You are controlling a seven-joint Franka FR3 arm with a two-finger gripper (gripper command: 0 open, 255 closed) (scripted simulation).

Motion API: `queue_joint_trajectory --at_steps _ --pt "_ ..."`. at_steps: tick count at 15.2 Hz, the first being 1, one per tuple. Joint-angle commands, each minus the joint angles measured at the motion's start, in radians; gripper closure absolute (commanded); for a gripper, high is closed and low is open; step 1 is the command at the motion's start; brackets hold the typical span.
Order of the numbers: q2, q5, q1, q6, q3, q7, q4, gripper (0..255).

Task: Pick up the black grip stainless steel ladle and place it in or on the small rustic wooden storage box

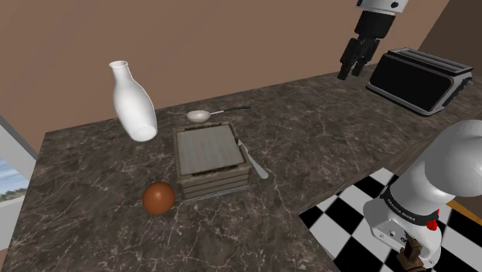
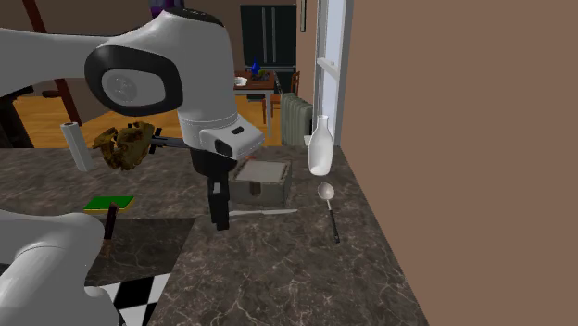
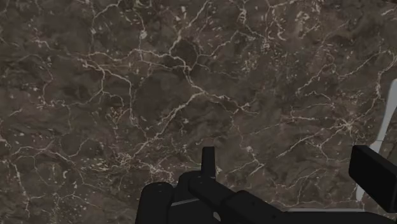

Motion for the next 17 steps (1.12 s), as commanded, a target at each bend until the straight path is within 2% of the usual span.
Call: queue_joint_trajectory --at_steps 1,9,17 --pt "0.000 0.000 0.000 0.000 0.000 0.000 0.000 0" --pt "0.292 -0.039 0.090 0.220 -0.024 -0.256 0.090 0" --pt "0.577 -0.056 0.165 0.376 -0.013 -0.486 0.244 0"
